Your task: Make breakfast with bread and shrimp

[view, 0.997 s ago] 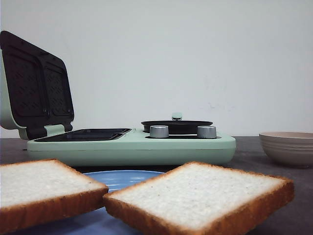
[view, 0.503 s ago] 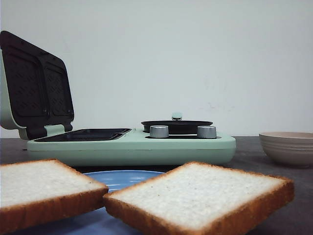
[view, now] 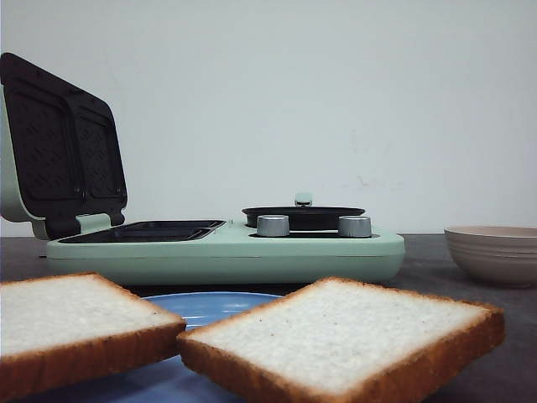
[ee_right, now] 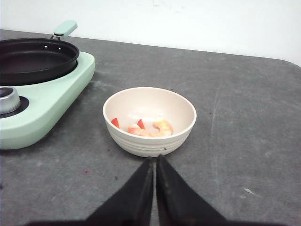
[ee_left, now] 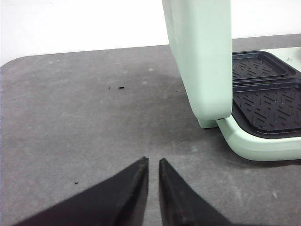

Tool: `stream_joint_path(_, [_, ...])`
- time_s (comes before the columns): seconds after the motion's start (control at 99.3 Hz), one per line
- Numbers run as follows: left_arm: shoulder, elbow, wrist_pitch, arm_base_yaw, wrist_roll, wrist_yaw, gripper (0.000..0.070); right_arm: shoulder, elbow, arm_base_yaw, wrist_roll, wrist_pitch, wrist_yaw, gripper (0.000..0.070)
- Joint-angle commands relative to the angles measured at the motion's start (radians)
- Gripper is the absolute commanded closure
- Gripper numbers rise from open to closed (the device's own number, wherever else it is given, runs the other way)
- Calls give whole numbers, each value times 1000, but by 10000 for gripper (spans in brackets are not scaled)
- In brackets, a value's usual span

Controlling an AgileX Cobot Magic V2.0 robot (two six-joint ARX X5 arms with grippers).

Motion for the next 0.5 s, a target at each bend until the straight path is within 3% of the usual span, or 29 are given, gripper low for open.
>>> stream_joint_path(0.0, [-1, -17, -4, 2, -2, 2, 700, -1, -4, 2, 17, 14, 3, 700])
stream_joint_path(0.161, [-1, -17, -3, 2, 2, 1, 700, -1, -4, 2, 17, 14, 3, 700])
stream_joint_path(0.292, [-1, -18, -3, 2, 84, 1, 700, -1, -4, 2, 17, 14, 2, 700])
stream_joint_path(0.493, [-1, -18, -3, 2, 80, 1, 700, -1, -4, 2, 17, 14, -1, 700])
